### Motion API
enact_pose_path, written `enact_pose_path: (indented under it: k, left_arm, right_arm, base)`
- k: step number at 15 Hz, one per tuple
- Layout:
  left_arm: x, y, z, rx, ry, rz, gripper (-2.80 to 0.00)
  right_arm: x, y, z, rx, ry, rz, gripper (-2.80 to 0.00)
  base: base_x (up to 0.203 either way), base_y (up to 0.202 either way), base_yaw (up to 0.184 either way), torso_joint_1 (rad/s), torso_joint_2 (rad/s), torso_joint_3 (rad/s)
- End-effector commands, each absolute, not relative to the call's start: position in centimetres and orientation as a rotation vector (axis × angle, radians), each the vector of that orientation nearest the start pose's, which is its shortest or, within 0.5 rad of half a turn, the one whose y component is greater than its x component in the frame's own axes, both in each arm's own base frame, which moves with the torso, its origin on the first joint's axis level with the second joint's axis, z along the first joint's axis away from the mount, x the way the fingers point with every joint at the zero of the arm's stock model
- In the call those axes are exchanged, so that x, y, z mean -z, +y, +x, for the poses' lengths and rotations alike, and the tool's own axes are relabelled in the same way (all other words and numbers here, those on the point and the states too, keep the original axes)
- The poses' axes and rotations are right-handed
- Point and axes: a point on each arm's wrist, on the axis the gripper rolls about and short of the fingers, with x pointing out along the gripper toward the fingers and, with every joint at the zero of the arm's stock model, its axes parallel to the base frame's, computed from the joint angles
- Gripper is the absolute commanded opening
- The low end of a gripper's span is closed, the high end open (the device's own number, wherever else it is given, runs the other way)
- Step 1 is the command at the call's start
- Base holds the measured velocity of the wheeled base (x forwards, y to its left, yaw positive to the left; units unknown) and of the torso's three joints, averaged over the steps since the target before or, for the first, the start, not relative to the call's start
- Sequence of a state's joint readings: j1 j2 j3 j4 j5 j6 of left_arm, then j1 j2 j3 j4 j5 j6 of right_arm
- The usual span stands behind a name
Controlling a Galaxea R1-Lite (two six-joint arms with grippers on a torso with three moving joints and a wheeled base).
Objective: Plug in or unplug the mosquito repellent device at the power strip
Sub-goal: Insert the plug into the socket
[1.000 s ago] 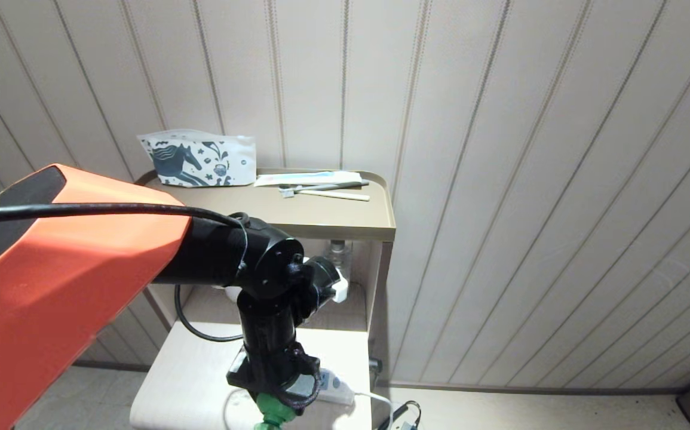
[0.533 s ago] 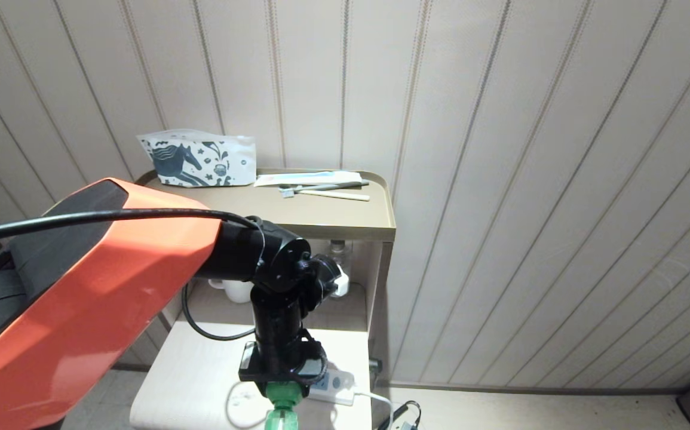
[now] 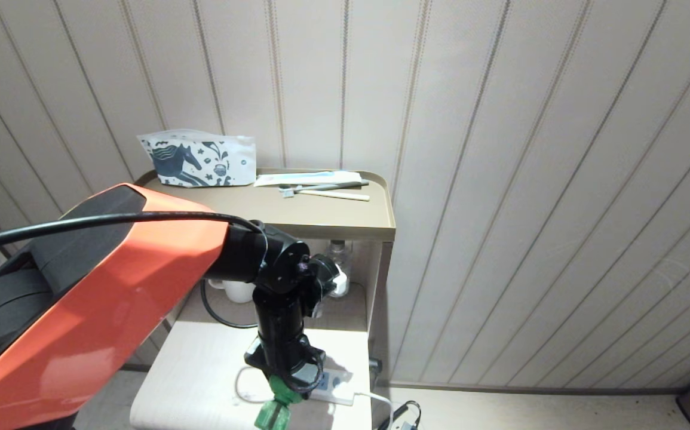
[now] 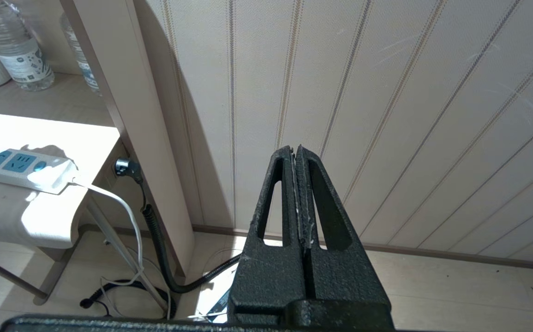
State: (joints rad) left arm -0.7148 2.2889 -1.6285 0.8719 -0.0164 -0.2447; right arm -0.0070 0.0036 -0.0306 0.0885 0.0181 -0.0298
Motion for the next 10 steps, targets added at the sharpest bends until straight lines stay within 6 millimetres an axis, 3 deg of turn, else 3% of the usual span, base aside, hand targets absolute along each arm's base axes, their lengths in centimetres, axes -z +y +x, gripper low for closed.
enact_pose_path:
  k: [1, 6, 10]
  left_arm:
    - [-8.0, -24.9, 29.7, 0.645, 1.408, 0.578, -2.80]
    - [-8.2, -23.4, 31.8, 1.042, 1.174, 0.931, -2.80]
    - [-7.9, -25.2, 33.1, 1.158, 0.947, 1.193, -2.80]
  right_arm:
    - [-7.5, 0.1, -2.5, -0.013, 0.061, -0.030, -2.80]
    - [-7.5, 0.1, -2.5, -0.012, 0.061, -0.030, -2.80]
    - [-7.5, 0.1, -2.5, -0.012, 0.061, -0.030, -2.80]
  base:
    - [0.000, 0.000, 0.000, 0.000, 0.00, 0.000]
    - [0.000, 0.000, 0.000, 0.000, 0.00, 0.000]
    - [0.000, 0.000, 0.000, 0.000, 0.00, 0.000]
